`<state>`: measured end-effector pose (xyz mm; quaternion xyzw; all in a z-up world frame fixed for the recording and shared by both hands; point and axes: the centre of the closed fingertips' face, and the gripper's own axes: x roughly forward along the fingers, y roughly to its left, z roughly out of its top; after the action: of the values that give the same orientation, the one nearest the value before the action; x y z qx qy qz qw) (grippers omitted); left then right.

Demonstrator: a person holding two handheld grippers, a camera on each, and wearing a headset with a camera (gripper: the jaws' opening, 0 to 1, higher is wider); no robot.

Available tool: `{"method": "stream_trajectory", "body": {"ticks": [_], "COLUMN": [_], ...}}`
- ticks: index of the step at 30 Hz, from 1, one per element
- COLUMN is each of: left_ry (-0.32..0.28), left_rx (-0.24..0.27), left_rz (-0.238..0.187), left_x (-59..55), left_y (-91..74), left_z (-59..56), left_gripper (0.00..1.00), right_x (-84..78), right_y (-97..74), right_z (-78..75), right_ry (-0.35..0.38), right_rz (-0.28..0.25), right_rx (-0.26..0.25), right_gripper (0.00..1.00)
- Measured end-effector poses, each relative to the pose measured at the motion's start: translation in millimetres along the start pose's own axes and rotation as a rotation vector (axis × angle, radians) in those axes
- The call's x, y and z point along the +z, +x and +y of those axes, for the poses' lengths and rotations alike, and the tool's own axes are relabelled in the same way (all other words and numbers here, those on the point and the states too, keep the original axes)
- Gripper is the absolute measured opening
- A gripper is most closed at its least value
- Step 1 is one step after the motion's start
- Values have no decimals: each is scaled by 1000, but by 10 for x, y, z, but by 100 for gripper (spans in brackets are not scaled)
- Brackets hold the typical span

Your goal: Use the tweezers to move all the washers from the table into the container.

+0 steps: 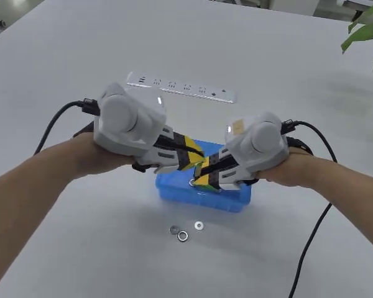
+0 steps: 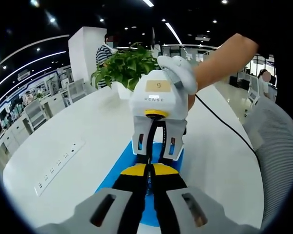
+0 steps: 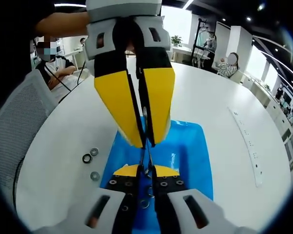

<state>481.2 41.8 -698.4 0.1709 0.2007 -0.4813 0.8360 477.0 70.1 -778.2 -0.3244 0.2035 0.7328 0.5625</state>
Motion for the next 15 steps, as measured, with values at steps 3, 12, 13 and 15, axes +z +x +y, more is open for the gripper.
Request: {"method": "stream_trajectory", "body": {"ticks": [3,12,13,15], "left_ry": [7,19,17,19], "left_rx": [-3,-11,-11,-12], "left_rz": [0,0,-2,-6], "left_x": [2,19,28,44], "left_y": [-1,-10,-15,-24], "left_z": [-5,-31,-31,-33], "left_gripper": [6,6,6,6], "right_x": [13,114,116,119], "right_y": [-7,-73,-85,-117], "right_z": [10,-4,-4,-3], "right_ry": [18,4,3,5], "right_rz": [3,-3,-3,-4], "right_rx": [8,0,-2,-8], "right_gripper": [12,17,17,18]}}
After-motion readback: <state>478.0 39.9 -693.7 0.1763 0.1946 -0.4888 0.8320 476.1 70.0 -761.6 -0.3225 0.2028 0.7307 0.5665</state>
